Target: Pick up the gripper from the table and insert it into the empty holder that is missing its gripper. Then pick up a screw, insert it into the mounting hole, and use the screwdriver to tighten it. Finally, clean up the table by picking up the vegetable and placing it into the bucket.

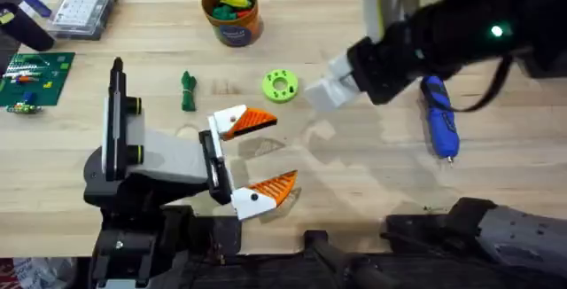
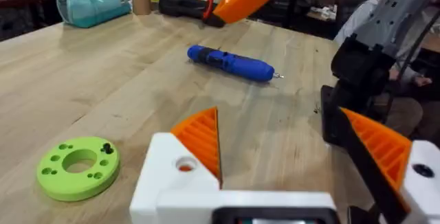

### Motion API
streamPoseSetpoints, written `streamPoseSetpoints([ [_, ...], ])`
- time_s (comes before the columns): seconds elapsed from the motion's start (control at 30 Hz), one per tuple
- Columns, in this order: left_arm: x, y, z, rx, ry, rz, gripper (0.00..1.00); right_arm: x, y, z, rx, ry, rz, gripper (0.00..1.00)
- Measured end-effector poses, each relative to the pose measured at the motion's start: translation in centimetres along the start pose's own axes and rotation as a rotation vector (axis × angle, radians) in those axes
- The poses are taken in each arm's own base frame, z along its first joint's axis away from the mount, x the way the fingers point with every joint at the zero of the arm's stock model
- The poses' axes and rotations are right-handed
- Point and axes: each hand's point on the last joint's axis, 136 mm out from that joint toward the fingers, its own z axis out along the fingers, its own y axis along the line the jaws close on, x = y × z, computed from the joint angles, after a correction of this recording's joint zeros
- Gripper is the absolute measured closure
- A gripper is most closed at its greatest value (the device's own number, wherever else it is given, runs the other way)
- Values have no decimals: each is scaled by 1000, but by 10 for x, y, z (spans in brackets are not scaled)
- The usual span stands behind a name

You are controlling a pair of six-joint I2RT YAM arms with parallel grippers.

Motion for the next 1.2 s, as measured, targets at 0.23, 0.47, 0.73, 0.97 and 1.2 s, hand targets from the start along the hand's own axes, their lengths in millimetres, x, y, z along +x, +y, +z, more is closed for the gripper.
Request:
streamPoseSetpoints([
  [0.23, 0, 0, 0, 0, 0, 0, 10, 31, -4, 35, 4, 25, 35, 13],
  [0.47, 0, 0, 0, 0, 0, 0, 10, 34, -3, 77, 2, 8, 22, 13],
  [0.73, 0, 0, 0, 0, 0, 0, 10, -6, 4, 104, -15, -112, -40, 13],
  [0.97, 0, 0, 0, 0, 0, 0, 10, -2, 4, 132, -8, -62, -52, 13],
  [1.2, 0, 0, 0, -2, 0, 0, 10, -7, 5, 148, -8, -65, -52, 13],
])
